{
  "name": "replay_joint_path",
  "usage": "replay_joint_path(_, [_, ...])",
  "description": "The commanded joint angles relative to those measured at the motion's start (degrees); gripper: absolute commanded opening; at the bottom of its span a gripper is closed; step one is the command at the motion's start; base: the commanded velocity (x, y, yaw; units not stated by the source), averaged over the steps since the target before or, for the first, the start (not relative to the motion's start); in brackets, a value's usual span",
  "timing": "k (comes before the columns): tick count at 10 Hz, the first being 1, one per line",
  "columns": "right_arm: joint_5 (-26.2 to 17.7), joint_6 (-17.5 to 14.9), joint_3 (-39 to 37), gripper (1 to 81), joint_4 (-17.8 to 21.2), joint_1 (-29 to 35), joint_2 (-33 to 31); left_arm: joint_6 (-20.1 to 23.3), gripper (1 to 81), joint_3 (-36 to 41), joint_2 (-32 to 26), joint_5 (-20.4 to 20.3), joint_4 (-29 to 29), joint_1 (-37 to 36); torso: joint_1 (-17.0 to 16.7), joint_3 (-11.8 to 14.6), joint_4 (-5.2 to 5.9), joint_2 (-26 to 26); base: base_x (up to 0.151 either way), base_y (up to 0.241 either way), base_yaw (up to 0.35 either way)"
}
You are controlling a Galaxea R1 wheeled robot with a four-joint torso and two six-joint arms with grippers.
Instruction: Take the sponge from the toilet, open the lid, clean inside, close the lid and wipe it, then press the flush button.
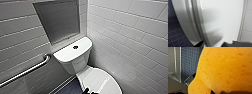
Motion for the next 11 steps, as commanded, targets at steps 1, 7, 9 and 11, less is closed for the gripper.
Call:
replay_joint_path(1, [-3.6, 0.1, 1.4, 1.0, -0.6, -0.1, -2.1, -3.0, 81.1, 14.3, -2.8, -4.5, 0.3, -11.8, 0.0, 0.0, 0.00, 0.0, 0.000, 0.000, 0.000])
replay_joint_path(7, [-3.0, 2.6, 0.8, 1.0, -0.1, -0.1, -1.9, -7.1, 81.1, 27.9, -11.1, -7.9, 0.3, -12.9, 0.0, 0.0, 0.00, 0.0, 0.000, 0.000, 0.000])
replay_joint_path(9, [-2.7, 4.6, 0.6, 1.0, -0.1, 0.0, -1.7, -10.9, 81.1, 32.1, -14.4, -10.0, 0.3, -12.6, 0.0, 0.0, 0.00, 0.0, 0.000, 0.000, 0.000])
replay_joint_path(11, [-1.0, 7.1, -0.7, 1.0, -0.1, -0.7, -1.0, -17.7, 81.1, 32.9, -16.6, -11.1, 0.2, -12.3, 0.0, 0.0, 0.00, 0.0, 0.000, 0.000, 0.000])
